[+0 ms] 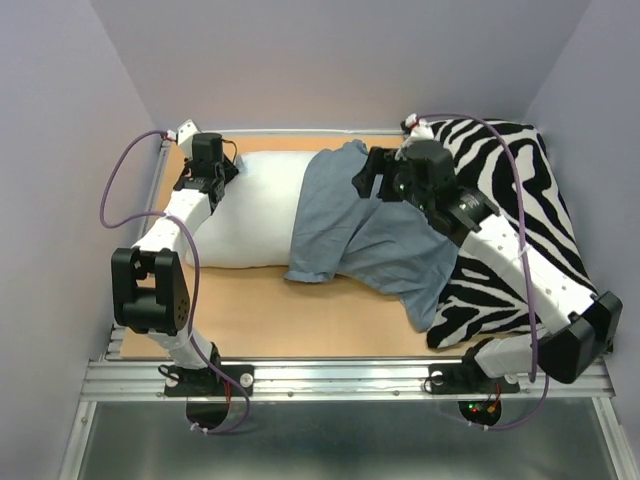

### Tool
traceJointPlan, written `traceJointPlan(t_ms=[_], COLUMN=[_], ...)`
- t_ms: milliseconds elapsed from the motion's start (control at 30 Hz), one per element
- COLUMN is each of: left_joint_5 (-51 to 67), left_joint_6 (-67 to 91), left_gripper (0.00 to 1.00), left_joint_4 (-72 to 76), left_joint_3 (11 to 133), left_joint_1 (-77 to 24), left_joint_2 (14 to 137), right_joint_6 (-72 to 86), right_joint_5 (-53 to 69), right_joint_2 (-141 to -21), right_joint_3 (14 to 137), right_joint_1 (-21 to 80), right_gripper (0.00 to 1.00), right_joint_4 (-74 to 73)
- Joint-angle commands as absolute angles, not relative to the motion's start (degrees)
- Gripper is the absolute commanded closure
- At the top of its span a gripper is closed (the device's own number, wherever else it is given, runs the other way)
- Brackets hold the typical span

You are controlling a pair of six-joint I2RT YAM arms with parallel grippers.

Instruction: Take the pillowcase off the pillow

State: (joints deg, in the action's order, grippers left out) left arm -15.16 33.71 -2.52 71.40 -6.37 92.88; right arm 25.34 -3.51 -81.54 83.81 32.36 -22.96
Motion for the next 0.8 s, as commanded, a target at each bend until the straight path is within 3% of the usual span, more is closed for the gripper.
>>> traceJointPlan(t_ms=[0, 200, 233, 400, 433, 467, 633, 767], left_joint_5=[-12.22, -14.32, -15.02, -15.38, -17.99, -18.97, -18.19, -21.89], left_joint_6=[30.68, 29.88, 29.62, 29.27, 29.01, 29.0, 32.5, 39.01], left_gripper=[0.54, 0.41, 0.32, 0.27, 0.16, 0.14, 0.13, 0.12], left_joint_4=[-4.66, -7.11, -7.21, -8.7, -8.88, -9.31, -11.25, -10.9], left_joint_3=[73.3, 75.85, 75.94, 74.45, 73.66, 73.39, 69.45, 60.05], left_joint_1=[-6.86, -7.99, -8.26, -10.01, -11.5, -12.12, -15.98, -20.65], left_joint_2=[90.09, 87.02, 85.27, 79.38, 77.45, 76.65, 72.08, 65.58], right_joint_6=[29.52, 35.67, 36.12, 39.98, 39.99, 40.43, 40.61, 41.48], right_joint_5=[-11.22, -15.03, -15.2, -19.68, -18.99, -18.9, -22.4, -21.53], right_joint_2=[-77.09, -81.29, -82.86, -85.34, -84.82, -83.77, -78.58, -80.41], right_joint_3=[71.92, 62.06, 61.7, 59.59, 59.07, 58.63, 56.51, 57.74], right_joint_1=[42.14, 50.53, 50.8, 51.06, 51.06, 51.33, 51.77, 51.77], right_gripper=[0.17, 0.17, 0.18, 0.25, 0.27, 0.27, 0.18, 0.2], right_joint_4=[-21.36, -13.46, -12.49, -11.95, -11.95, -11.95, -11.87, -11.52])
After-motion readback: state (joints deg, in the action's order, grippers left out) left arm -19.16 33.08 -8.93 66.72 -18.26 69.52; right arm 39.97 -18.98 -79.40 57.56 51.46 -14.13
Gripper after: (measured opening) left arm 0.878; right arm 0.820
